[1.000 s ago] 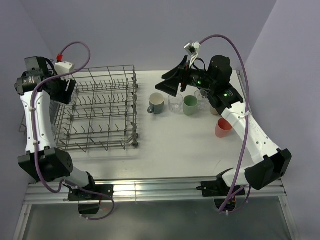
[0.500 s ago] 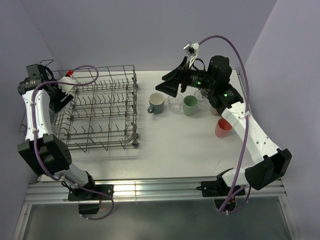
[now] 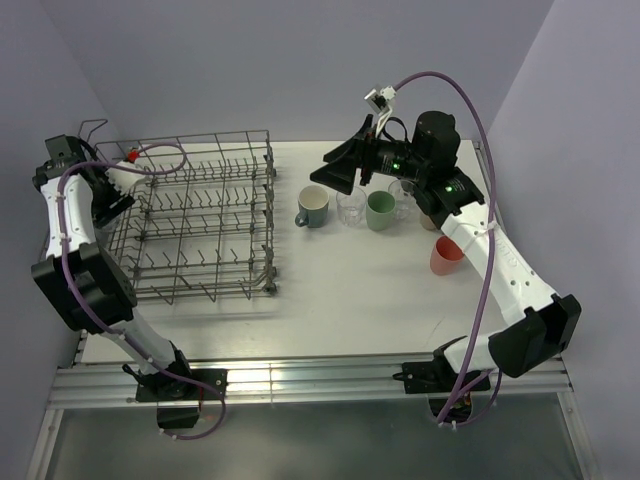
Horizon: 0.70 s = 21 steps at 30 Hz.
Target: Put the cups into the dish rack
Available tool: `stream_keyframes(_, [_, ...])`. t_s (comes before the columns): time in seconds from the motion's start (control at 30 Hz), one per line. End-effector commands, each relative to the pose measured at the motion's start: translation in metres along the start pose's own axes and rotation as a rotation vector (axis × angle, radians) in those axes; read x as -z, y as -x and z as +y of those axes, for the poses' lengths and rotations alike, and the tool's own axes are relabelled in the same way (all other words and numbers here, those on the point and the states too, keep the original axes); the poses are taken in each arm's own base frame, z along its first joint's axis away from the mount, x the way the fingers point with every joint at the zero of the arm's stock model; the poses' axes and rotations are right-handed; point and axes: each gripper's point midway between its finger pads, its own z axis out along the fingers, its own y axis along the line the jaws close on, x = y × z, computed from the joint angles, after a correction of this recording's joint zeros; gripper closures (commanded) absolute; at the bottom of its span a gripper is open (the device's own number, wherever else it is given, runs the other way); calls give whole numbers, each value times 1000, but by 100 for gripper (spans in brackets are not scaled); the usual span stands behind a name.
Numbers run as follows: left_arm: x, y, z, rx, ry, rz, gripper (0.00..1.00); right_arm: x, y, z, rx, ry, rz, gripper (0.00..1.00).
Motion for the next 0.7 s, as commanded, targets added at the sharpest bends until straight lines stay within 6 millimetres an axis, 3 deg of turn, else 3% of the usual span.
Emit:
stream_keyframes(0.0, [-6,3,18,-55,54,-22,100,-1,6,2,31,11,-13,1])
stream_keyframes(0.4, [-37,-14,7,-61,-8,45,100,0,2,0,32,3,-5,1])
stream_keyframes(0.67, [-50,-30,-13,-53,-72,104,100,-1,2,-1,32,3,-5,1])
